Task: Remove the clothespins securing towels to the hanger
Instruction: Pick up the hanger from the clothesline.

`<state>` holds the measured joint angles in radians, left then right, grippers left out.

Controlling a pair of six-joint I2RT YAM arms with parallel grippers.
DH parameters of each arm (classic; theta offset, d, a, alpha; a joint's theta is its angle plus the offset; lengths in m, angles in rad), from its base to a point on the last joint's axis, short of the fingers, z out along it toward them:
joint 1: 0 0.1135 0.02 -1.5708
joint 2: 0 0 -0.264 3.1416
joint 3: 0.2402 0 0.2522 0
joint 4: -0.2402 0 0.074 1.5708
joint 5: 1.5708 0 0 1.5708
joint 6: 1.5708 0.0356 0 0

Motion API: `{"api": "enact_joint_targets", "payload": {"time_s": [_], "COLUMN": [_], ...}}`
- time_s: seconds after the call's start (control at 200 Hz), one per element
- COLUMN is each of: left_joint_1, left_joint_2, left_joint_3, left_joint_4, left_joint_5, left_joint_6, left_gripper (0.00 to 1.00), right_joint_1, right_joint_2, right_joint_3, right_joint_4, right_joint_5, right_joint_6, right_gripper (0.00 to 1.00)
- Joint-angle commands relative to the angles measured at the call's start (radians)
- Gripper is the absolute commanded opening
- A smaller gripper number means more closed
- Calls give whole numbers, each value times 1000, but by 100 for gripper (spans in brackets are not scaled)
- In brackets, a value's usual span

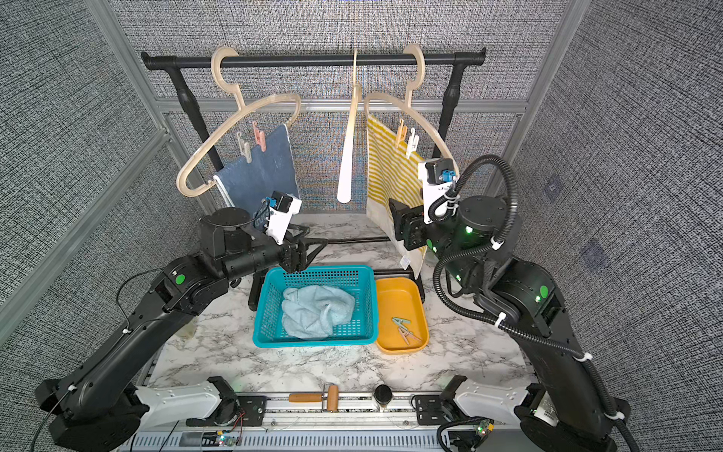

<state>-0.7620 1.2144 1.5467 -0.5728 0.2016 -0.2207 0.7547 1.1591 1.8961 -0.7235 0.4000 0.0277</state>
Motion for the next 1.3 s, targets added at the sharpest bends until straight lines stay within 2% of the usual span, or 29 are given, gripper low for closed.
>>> {"api": "enact_joint_targets", "payload": {"time_s": [0.0,0.095,0.2,0.365,0.61,0.82,1.001,1.296], "left_joint_1": [3,3,4,2,3,3,3,3], "left_joint_2": [7,10,3,-7,-4,-1,-3,-33], "left_joint_3": [25,31,21,6,-11,-29,-47,-112], "left_joint_4": [-54,-90,-116,-142,-116,-110,-130,-41], "left_joint_5": [138,224,279,289,297,253,115,95], "left_joint_6": [-89,-128,-166,-196,-211,-192,-160,-103], "left_gripper": [66,66,66,66,66,66,64,63], "right_joint_1": [-31,-76,-120,-219,-304,-369,-446,-503], "right_joint_2": [3,46,74,111,162,170,192,248], "right_joint_3": [48,137,162,202,246,244,260,296], "right_joint_4": [-36,-92,-84,-75,-73,-57,-74,-91], "right_joint_5": [34,16,-2,-110,-148,-192,-296,-389], "right_joint_6": [20,20,8,21,3,-5,8,-10], "right_gripper": [68,68,68,68,68,68,68,68]}}
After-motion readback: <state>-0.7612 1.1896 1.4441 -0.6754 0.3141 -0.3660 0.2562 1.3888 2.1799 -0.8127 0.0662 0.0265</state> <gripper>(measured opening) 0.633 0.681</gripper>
